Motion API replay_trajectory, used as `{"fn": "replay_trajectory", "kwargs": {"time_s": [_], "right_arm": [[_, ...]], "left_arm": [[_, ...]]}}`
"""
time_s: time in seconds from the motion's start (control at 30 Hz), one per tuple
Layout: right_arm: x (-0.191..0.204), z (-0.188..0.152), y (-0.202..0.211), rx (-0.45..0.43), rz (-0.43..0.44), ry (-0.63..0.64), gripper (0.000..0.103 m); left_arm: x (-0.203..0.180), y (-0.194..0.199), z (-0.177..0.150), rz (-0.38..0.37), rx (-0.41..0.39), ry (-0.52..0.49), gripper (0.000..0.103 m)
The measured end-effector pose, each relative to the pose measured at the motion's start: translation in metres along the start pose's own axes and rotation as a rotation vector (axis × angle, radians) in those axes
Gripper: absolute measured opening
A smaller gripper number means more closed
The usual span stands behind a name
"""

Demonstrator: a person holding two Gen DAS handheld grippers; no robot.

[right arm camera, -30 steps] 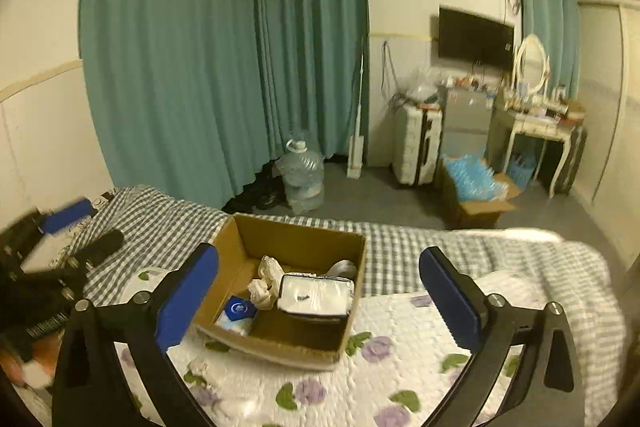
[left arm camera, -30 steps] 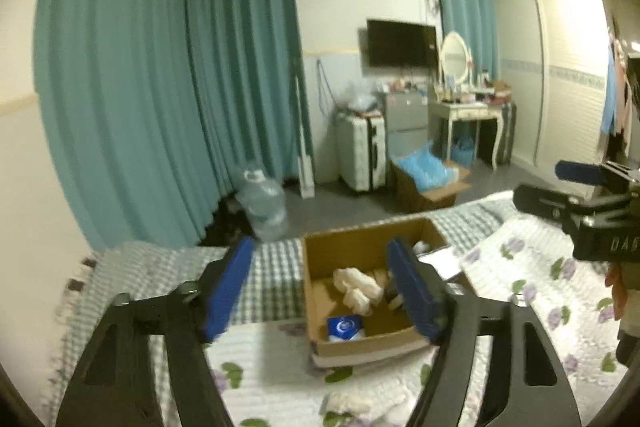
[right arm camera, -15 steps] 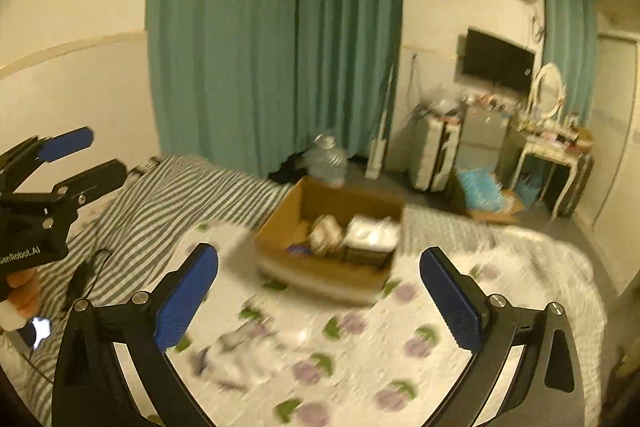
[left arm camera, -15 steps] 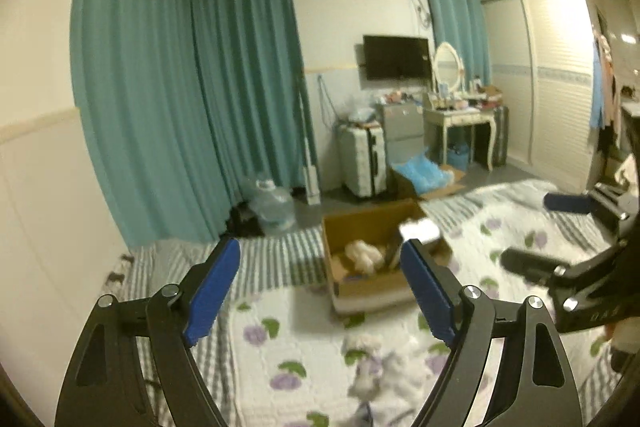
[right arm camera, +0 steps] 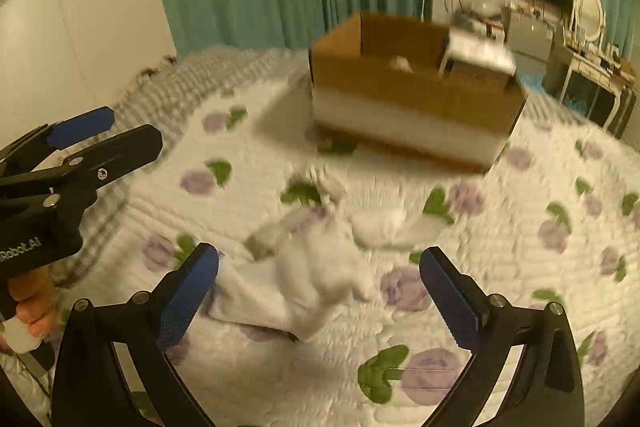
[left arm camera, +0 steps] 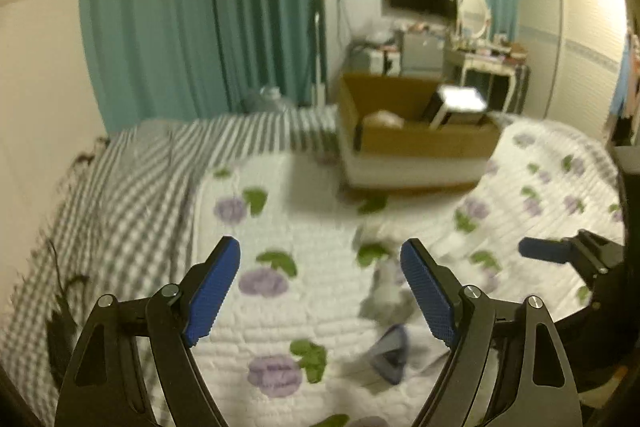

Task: Organize soft objects
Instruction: 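Grasp the white glove with the right tool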

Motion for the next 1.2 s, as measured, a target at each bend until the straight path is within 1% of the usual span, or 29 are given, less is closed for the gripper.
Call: {"fn": "replay_trajectory", "kwargs": {"time_s": [0.07,0.13,0.23,0.3,0.33,0.37,0.4,0.43,0.47,0.5,0.57,0.63,0.73,0.83,0.9,0.97,1.0,1.03,1.1,1.2], "right_arm": [[-0.001,-0.009,-0.019,0.027,-0.011,-0.004,0.096],[-0.004,-0.017,-0.035,0.054,-0.016,-0.011,0.095],[-0.007,-0.03,-0.059,0.096,-0.004,-0.031,0.094],[-0.007,-0.033,-0.069,0.11,0.014,-0.044,0.091],[-0.007,-0.034,-0.072,0.112,0.021,-0.048,0.087],[-0.007,-0.034,-0.075,0.113,0.032,-0.052,0.079],[-0.007,-0.033,-0.076,0.112,0.045,-0.054,0.076],[-0.007,-0.033,-0.078,0.111,0.062,-0.054,0.075],[-0.006,-0.034,-0.078,0.113,0.07,-0.052,0.072],[-0.006,-0.034,-0.077,0.112,0.069,-0.05,0.07],[-0.005,-0.032,-0.074,0.099,0.076,-0.052,0.061],[-0.005,-0.031,-0.071,0.086,0.084,-0.059,0.055],[-0.006,-0.029,-0.063,0.066,0.105,-0.074,0.05],[-0.008,-0.026,-0.051,0.048,0.104,-0.06,0.049],[-0.017,-0.021,-0.035,0.017,0.086,-0.055,0.049],[-0.034,-0.013,-0.015,-0.02,0.068,-0.074,0.049],[-0.042,-0.011,-0.008,-0.037,0.048,-0.08,0.049],[-0.055,-0.008,0.002,-0.056,0.008,-0.089,0.049],[-0.075,-0.008,0.011,-0.075,-0.038,-0.118,0.049],[-0.1,-0.011,0.013,-0.083,-0.062,-0.181,0.049]], "left_arm": [[0.005,-0.012,-0.013,-0.001,0.022,0.004,0.084],[0.005,-0.022,-0.023,0.01,0.037,-0.012,0.084],[0.006,-0.032,-0.029,0.011,0.054,-0.026,0.084],[0.006,-0.035,-0.03,-0.002,0.055,-0.024,0.084],[0.008,-0.038,-0.031,-0.007,0.056,-0.023,0.084],[0.007,-0.041,-0.032,-0.011,0.06,-0.026,0.084],[0.008,-0.042,-0.033,-0.014,0.066,-0.029,0.084],[0.009,-0.044,-0.034,-0.009,0.073,-0.027,0.084],[0.01,-0.046,-0.035,-0.005,0.078,-0.022,0.084],[0.012,-0.047,-0.035,-0.006,0.079,-0.019,0.084],[0.014,-0.046,-0.035,-0.006,0.076,-0.013,0.084],[0.015,-0.044,-0.034,-0.004,0.069,-0.011,0.084],[0.014,-0.042,-0.034,-0.006,0.068,-0.011,0.084],[0.012,-0.038,-0.032,-0.011,0.071,-0.007,0.084],[0.008,-0.037,-0.032,-0.029,0.078,0.004,0.084],[0.001,-0.038,-0.033,-0.055,0.093,0.015,0.084],[-0.003,-0.039,-0.034,-0.063,0.101,0.018,0.084],[-0.008,-0.041,-0.034,-0.069,0.112,0.02,0.084],[-0.02,-0.048,-0.037,-0.076,0.138,0.014,0.084],[-0.034,-0.064,-0.044,-0.1,0.182,0.019,0.082]]}}
Point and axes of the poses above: each gripper's, at about its wrist camera, not at the fingertips, and y roughly against the way its jaws point, x to its left, z to its top, the point moved 4 cm from there along -y, roughly the way its jaws point, and after that the axes turned 4 degrees about y, right-handed, at the moved point
